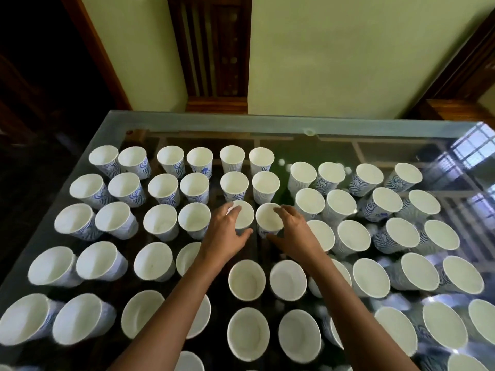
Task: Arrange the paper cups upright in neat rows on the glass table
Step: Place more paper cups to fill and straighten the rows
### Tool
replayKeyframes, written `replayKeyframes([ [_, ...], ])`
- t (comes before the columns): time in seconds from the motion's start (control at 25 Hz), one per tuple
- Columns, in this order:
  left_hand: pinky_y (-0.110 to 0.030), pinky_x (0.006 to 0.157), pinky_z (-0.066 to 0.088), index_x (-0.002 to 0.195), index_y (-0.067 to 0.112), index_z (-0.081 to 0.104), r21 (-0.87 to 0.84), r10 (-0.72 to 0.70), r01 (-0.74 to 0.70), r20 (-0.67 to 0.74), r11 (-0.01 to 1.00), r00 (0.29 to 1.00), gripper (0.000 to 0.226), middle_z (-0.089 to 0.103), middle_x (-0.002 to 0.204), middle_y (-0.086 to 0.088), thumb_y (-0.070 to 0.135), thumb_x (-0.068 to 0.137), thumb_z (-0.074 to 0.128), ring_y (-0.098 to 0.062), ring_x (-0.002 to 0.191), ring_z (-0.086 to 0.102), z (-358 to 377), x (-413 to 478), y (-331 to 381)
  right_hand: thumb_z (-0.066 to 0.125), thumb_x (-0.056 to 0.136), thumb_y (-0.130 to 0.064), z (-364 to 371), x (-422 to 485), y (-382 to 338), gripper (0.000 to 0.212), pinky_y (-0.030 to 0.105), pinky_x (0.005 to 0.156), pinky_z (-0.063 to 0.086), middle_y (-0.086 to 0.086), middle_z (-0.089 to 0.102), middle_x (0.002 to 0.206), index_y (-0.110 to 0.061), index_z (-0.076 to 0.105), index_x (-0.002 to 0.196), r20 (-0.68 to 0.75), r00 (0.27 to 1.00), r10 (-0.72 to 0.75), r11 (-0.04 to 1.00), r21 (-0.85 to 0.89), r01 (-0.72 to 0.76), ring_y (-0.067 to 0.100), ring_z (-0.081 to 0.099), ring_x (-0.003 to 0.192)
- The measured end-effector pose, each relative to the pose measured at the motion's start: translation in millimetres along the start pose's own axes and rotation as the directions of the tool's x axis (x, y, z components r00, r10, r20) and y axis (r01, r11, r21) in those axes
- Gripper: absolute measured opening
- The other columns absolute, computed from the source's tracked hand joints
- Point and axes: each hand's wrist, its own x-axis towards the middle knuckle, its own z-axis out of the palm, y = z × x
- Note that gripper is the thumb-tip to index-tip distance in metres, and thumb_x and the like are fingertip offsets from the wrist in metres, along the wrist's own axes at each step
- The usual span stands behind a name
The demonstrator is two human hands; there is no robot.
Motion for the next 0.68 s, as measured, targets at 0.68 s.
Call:
replayKeyframes([
  [0.68,-0.034,0.105,0.034,0.124,0.006,0.055,0.016,0.006,-0.006,-0.011,1.000,1.000,0.060,0.048,0.136,-0.012,0.029,0.071,0.075,-0.028,0.123,0.045,13.1,4.0,-9.6,0.081,0.069,-0.027,6.4,-6.5,11.0,0.082,0.033,0.101,0.041,0.009,0.040,0.141,-0.012,0.040,0.138,0.033,0.999,-0.009,1.000,0.005,0.009,0.027,0.045,0.124],
])
